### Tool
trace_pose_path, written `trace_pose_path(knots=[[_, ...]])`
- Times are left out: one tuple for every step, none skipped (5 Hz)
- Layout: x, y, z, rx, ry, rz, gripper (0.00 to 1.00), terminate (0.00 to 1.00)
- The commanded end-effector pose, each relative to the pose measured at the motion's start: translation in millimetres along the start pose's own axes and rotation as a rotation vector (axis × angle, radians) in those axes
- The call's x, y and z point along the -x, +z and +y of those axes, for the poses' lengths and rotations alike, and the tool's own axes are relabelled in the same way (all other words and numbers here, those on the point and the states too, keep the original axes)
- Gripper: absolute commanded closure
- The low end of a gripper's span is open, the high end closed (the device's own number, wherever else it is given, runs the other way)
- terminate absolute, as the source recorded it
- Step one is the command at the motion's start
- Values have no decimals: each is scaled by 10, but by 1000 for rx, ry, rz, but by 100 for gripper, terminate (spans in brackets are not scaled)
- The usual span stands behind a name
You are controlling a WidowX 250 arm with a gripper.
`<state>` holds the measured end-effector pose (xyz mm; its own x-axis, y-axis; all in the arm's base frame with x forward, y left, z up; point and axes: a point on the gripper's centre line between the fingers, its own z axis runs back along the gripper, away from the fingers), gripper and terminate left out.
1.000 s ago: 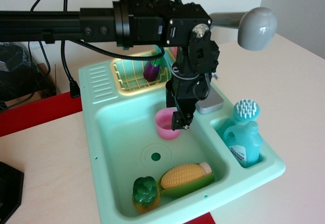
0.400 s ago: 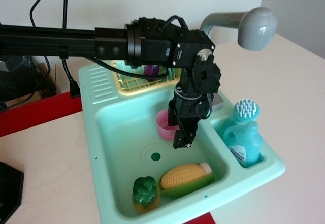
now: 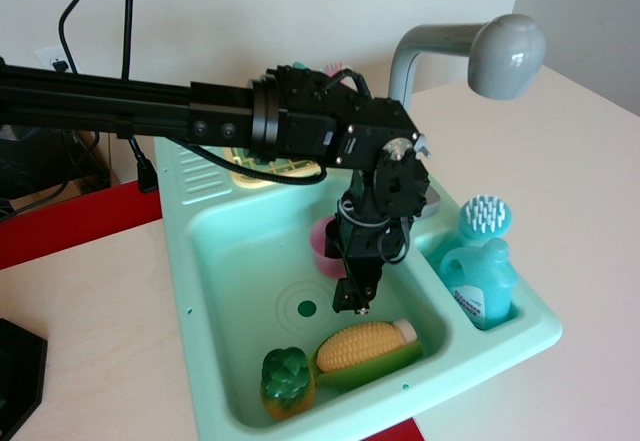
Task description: Put cup from sink to drying rack
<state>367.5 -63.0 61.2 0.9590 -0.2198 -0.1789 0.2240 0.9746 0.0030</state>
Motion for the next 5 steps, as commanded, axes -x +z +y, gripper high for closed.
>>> trace_pose_path(knots=[[49,180,17,-21,24,-85,100,0],[103,156,30,-31,25,-90,100,0],[162,167,30,-39,24,-102,100,0],[202,182,36,-47,21,-113,100,0],[256,244,69,-59,22,-133,100,0]])
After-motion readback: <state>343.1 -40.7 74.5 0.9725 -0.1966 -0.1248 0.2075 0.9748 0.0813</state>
